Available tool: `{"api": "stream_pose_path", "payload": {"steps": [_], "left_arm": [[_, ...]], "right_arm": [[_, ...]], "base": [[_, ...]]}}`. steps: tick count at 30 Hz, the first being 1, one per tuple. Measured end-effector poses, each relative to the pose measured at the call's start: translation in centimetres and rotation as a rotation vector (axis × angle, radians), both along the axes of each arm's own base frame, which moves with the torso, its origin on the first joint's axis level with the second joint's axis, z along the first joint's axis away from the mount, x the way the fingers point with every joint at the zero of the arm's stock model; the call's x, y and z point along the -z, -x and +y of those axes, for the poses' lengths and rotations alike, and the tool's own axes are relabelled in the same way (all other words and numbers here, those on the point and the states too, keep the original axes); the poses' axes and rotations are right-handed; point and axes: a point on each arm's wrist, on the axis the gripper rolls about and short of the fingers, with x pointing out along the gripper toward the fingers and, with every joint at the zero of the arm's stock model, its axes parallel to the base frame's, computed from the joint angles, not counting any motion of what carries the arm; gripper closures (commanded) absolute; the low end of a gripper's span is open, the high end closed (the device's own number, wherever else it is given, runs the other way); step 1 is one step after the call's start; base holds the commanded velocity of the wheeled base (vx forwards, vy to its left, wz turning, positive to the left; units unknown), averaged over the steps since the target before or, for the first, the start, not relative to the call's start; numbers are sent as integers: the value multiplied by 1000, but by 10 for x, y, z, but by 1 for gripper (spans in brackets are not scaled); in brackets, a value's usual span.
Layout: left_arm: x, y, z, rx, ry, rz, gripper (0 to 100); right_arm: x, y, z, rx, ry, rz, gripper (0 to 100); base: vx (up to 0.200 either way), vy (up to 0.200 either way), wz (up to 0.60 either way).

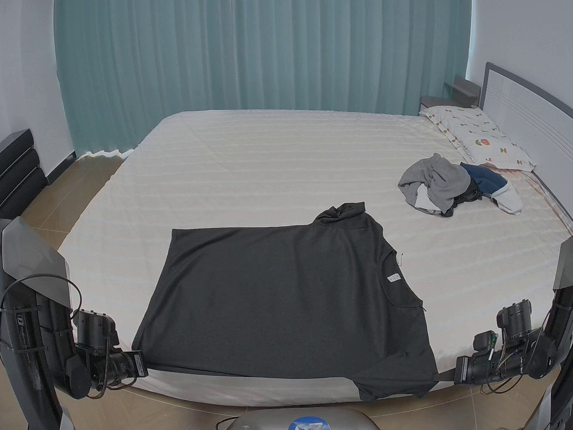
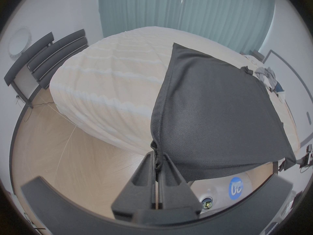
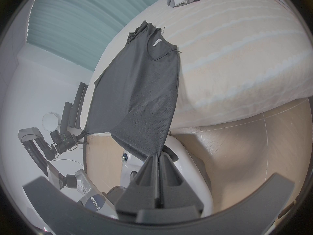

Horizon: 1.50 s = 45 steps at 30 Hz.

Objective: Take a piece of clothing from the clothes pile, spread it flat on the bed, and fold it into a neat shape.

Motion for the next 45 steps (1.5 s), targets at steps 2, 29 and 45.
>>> {"api": "stream_pose_path", "payload": {"steps": [2, 29, 45], "left_arm": [[1, 2, 0, 2, -2, 16, 100], [-32, -26, -2, -103, 117, -216, 100], [-55, -42, -3, -217, 181, 26, 100]], "right_arm": [[-1, 1, 0, 0, 3, 1, 100], [-30, -15, 1, 59, -52, -148, 100], [-42, -30, 2, 109, -102, -200, 100]], "base": [[0, 0, 0], [0, 0, 0], [0, 0, 0]]}}
